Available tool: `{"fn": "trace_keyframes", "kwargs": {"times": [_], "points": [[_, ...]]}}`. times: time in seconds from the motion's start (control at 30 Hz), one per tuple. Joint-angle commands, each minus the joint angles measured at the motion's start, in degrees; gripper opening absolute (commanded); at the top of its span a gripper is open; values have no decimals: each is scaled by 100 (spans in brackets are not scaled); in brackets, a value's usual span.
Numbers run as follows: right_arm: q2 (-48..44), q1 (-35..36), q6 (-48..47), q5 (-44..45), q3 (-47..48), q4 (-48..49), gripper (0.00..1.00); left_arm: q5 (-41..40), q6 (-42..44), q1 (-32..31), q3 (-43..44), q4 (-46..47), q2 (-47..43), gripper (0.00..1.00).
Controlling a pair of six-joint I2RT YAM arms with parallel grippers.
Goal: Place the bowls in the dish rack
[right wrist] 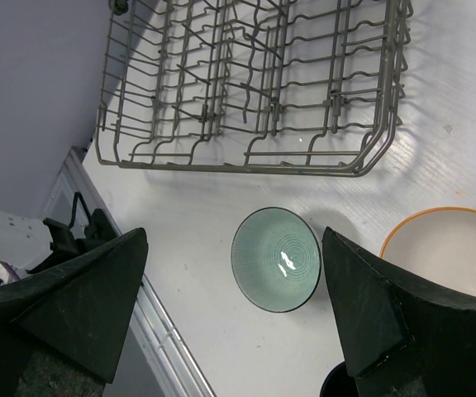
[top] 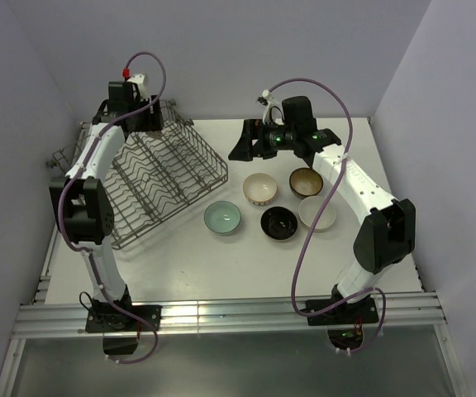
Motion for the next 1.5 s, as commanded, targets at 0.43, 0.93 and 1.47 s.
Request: {"fn": "trace_keyframes", "kwargs": {"times": [0.43, 0.93, 1.47], "points": [[-15, 31, -203, 222, -1, -7, 93, -689, 1674, 1, 762, 975, 750, 0], [3, -22, -432, 345, 43, -200, 91, -655, 3687, -166, 668, 1633, 1155, 0], [12, -40, -599, 363, -27, -289, 90, -435, 5332, -227, 904, 1493, 1585, 0]]}}
